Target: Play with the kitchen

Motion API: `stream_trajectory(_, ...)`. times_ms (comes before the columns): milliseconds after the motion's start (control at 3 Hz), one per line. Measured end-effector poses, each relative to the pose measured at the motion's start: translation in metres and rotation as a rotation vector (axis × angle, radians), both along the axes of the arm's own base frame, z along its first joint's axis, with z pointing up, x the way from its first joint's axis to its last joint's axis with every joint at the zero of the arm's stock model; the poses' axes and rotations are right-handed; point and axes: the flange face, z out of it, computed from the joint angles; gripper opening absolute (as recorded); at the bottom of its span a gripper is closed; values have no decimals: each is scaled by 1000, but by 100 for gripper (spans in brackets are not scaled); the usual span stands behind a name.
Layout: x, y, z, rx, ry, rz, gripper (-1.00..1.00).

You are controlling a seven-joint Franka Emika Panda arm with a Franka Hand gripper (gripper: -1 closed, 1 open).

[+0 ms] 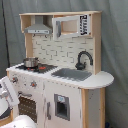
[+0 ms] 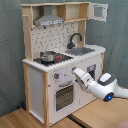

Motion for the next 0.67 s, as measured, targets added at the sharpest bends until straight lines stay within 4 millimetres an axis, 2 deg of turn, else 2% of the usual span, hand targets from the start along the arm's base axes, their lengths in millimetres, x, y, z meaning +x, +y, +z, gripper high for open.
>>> stream_trajectory(667,6,-17,24,-161,31,3,100)
